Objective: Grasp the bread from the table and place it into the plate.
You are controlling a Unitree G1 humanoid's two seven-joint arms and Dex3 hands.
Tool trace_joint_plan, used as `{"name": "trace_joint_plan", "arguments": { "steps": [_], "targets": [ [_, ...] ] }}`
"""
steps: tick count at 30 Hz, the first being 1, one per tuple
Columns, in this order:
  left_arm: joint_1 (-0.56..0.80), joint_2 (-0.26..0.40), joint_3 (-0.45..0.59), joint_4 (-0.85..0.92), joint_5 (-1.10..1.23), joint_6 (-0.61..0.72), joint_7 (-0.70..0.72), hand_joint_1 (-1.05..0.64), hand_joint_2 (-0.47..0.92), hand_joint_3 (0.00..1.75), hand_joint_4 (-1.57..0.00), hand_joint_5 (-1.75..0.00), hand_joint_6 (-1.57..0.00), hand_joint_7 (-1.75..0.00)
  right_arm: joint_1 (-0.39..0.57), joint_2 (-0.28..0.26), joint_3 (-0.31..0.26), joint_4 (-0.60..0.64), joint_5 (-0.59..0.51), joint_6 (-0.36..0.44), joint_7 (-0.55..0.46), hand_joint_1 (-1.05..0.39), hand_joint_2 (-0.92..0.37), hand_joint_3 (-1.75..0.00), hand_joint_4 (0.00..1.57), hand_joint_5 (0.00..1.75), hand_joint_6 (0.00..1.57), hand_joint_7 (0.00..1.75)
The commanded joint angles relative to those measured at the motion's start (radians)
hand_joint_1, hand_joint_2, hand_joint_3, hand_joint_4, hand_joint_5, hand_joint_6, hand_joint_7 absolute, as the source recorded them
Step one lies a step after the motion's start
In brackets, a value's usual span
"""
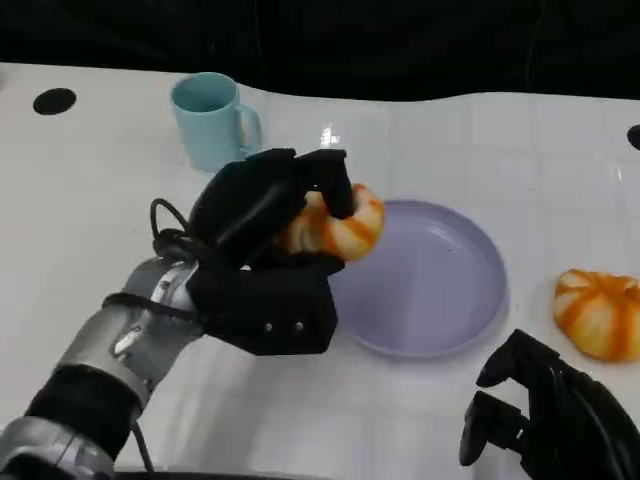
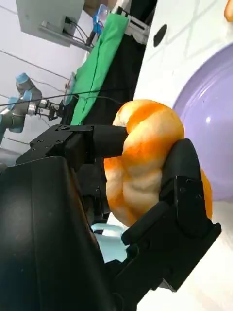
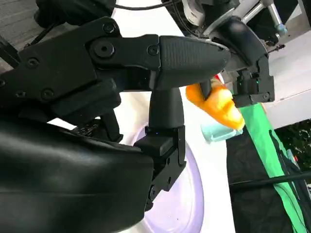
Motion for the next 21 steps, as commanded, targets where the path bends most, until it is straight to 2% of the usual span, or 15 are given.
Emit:
{"name": "trace_joint_plan", "arguments": {
  "steps": [1,7,21],
  "targets": [
    [-0.053,-0.026,-0.009,0.058,0.001,-0.019,0.014,-0.24,0.55,1.24,-0.94,-1.75,-0.75,-1.75,0.002,-0.01,-0.008,0.0,0.008,-0.018,0.01,-0.53,-0.92,-0.5,0.74,1.75,0.46,1.75],
    [-0.1,-0.065,-0.037,0.142,0.034,-0.027,0.056,-0.24,0.55,1.27,-0.95,-1.75,-0.76,-1.75,0.005,-0.011,-0.004,-0.002,0.003,-0.022,0.011,-0.54,-0.92,-0.52,0.77,1.75,0.48,1.75],
    [-0.177,-0.141,-0.073,0.279,0.037,-0.023,0.062,-0.22,0.57,1.16,-0.92,-1.75,-0.72,-1.75,0.015,-0.011,0.004,-0.016,0.003,-0.02,0.011,-0.53,-0.92,-0.54,0.78,1.75,0.47,1.75]
  ]
}}
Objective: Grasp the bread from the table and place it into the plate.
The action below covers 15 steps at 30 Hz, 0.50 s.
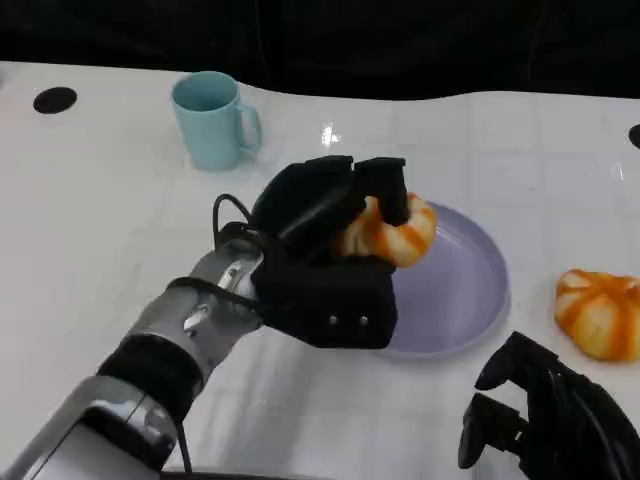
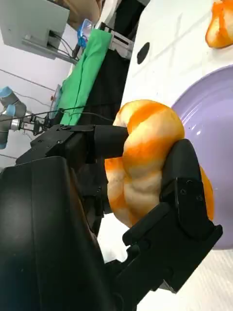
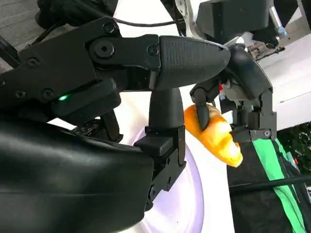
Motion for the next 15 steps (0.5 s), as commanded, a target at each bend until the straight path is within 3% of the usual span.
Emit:
{"name": "trace_joint_plan", "arguments": {
  "steps": [1,2,4,6,8,10,12,15],
  "targets": [
    [-0.039,-0.006,0.002,0.039,-0.015,-0.004,-0.017,-0.22,0.58,1.15,-0.91,-1.75,-0.72,-1.75,0.007,-0.01,-0.003,-0.014,0.006,-0.008,0.003,-0.53,-0.92,-0.54,0.78,1.75,0.47,1.75],
    [-0.044,-0.007,0.003,0.046,-0.023,-0.008,-0.035,-0.21,0.58,1.14,-0.9,-1.75,-0.7,-1.74,0.006,-0.01,-0.004,-0.012,0.008,-0.007,0.005,-0.52,-0.92,-0.54,0.78,1.75,0.47,1.75],
    [-0.051,-0.01,0.007,0.053,-0.042,-0.006,-0.079,-0.2,0.57,1.07,-0.81,-1.6,-0.74,-1.39,0.005,-0.011,-0.004,-0.012,0.009,-0.004,0.004,-0.53,-0.92,-0.54,0.79,1.75,0.48,1.75],
    [-0.054,-0.013,0.01,0.052,-0.056,0.002,-0.113,-0.2,0.6,0.98,-0.77,-1.53,-0.74,-1.21,0.006,-0.01,-0.004,-0.015,0.009,-0.001,0.001,-0.53,-0.92,-0.54,0.79,1.75,0.48,1.75],
    [-0.057,-0.012,0.007,0.046,-0.06,0.018,-0.15,-0.24,0.73,0.68,-0.66,-1.27,-0.68,-0.82,0.01,-0.008,-0.002,-0.025,0.007,0.003,-0.007,-0.52,-0.92,-0.54,0.78,1.75,0.47,1.75],
    [-0.064,-0.004,-0.014,0.044,-0.036,0.025,-0.161,-0.28,0.85,0.45,-0.56,-1.15,-0.61,-0.55,0.011,-0.007,-0.001,-0.026,0.009,0.005,-0.007,-0.52,-0.92,-0.54,0.78,1.75,0.46,1.75],
    [-0.071,0.004,-0.035,0.046,-0.011,0.029,-0.16,-0.31,0.9,0.32,-0.48,-1.11,-0.56,-0.42,0.011,-0.008,-0.001,-0.022,0.009,0.001,-0.004,-0.52,-0.92,-0.54,0.77,1.75,0.46,1.75],
    [-0.08,0.007,-0.054,0.052,0.012,0.048,-0.172,-0.36,0.92,0.29,-0.31,-0.9,-0.41,-0.24,0.011,-0.007,0.0,-0.023,0.007,0.0,-0.005,-0.53,-0.92,-0.53,0.78,1.75,0.46,1.75]
  ]
}}
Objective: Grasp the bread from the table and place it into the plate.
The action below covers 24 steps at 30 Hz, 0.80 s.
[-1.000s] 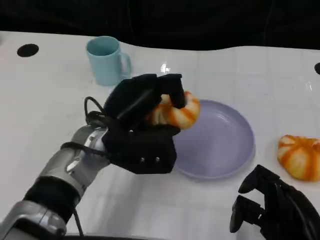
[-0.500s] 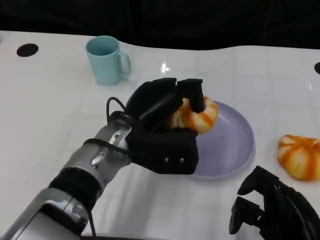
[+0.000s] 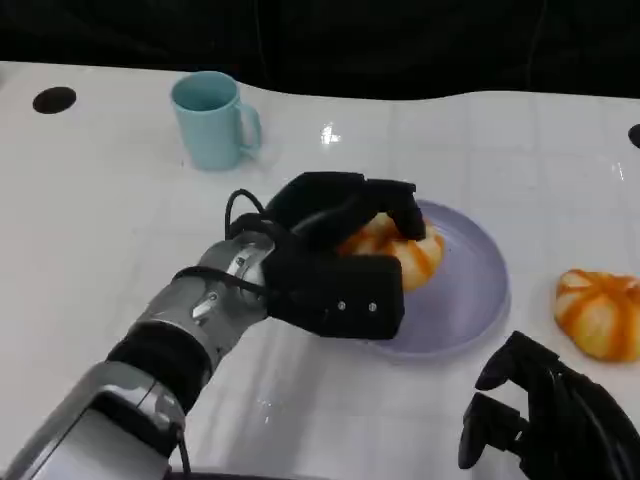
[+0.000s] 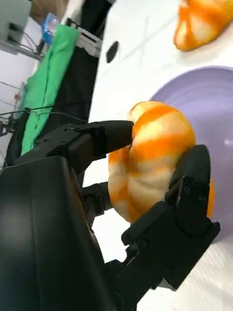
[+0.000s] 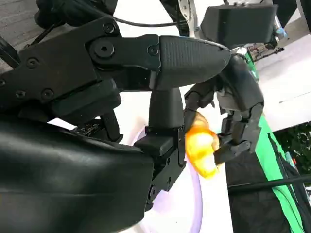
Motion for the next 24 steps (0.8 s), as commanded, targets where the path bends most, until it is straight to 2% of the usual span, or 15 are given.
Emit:
{"name": "trace_joint_plan", "arguments": {
  "steps": [1,4,6,7,10,16,24],
  "targets": [
    [-0.041,0.017,-0.029,0.006,0.033,0.025,-0.02,-0.41,0.92,0.29,-0.22,-0.76,-0.36,-0.17,0.006,-0.006,-0.002,-0.013,0.008,0.001,-0.004,-0.53,-0.92,-0.53,0.78,1.75,0.46,1.75],
    [-0.04,0.019,-0.036,-0.003,0.041,0.048,-0.041,-0.52,0.92,0.31,-0.06,-0.59,-0.24,-0.08,0.008,-0.004,-0.001,-0.015,0.01,0.0,-0.004,-0.52,-0.92,-0.53,0.78,1.75,0.47,1.75],
    [-0.042,0.022,-0.048,-0.011,0.056,0.07,-0.054,-0.57,0.92,0.32,-0.01,-0.51,-0.2,-0.05,0.007,-0.005,-0.001,-0.015,0.009,-0.001,-0.003,-0.52,-0.92,-0.54,0.78,1.75,0.47,1.75],
    [-0.044,0.024,-0.058,-0.015,0.069,0.087,-0.063,-0.67,0.92,0.37,-0.01,-0.32,-0.15,-0.03,0.006,-0.006,0.0,-0.014,0.005,-0.003,-0.003,-0.52,-0.92,-0.54,0.79,1.75,0.47,1.75],
    [-0.044,0.027,-0.069,-0.031,0.078,0.122,-0.091,-0.86,0.92,0.46,0.0,-0.05,-0.08,-0.01,0.005,-0.008,0.0,-0.012,0.002,-0.005,-0.002,-0.53,-0.92,-0.54,0.79,1.75,0.48,1.75],
    [-0.034,0.036,-0.064,-0.061,0.068,0.138,-0.125,-1.01,0.92,0.59,0.0,0.0,-0.03,0.0,0.002,-0.008,-0.004,-0.006,0.011,-0.005,0.005,-0.53,-0.92,-0.54,0.79,1.75,0.48,1.75],
    [-0.014,0.054,-0.042,-0.1,0.028,0.115,-0.149,-1.04,0.92,0.65,0.0,0.0,-0.03,0.0,0.004,-0.008,-0.006,-0.006,0.01,-0.006,0.003,-0.52,-0.92,-0.54,0.78,1.75,0.48,1.75]
  ]
}}
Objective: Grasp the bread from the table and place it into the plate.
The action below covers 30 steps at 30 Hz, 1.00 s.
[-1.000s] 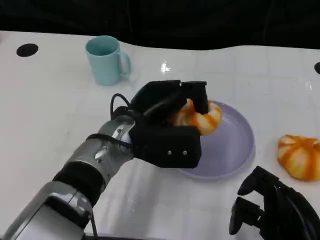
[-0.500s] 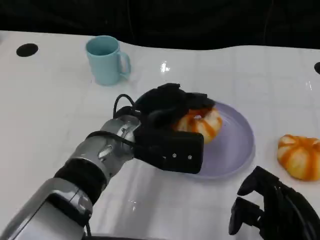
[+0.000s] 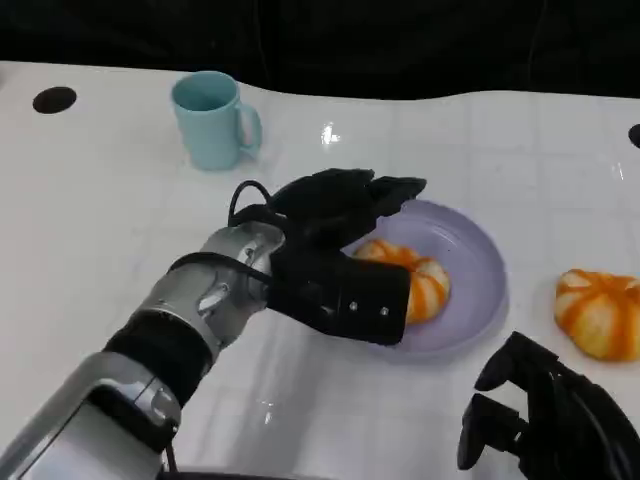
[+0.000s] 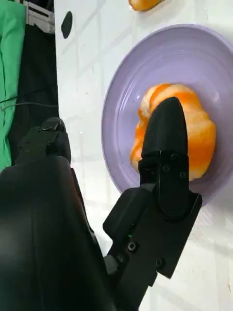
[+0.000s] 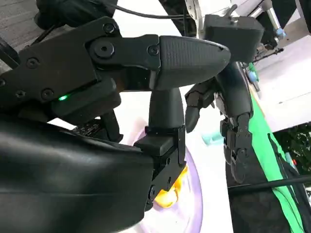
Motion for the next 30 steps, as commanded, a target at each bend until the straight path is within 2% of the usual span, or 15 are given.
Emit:
{"name": "trace_joint_plan", "arguments": {
  "steps": [1,10,30],
  "targets": [
    [0.003,0.027,0.013,-0.026,-0.02,-0.016,-0.012,-1.04,0.92,0.65,0.0,0.0,-0.03,0.0,0.002,-0.009,-0.006,-0.005,0.007,-0.006,0.001,-0.52,-0.92,-0.54,0.78,1.75,0.48,1.75],
    [0.023,0.062,0.028,-0.067,-0.04,-0.034,-0.025,-1.03,0.92,0.65,0.0,0.0,-0.04,-0.01,0.003,-0.005,-0.006,-0.012,0.008,0.001,-0.011,-0.52,-0.92,-0.54,0.78,1.75,0.47,1.75],
    [0.266,0.174,0.133,-0.36,-0.188,-0.084,-0.117,-0.95,0.92,0.57,-0.06,-0.04,-0.1,-0.04,-0.006,-0.011,-0.016,-0.001,0.013,0.003,-0.004,-0.53,-0.91,-0.53,0.78,1.75,0.49,1.75]
  ]
}}
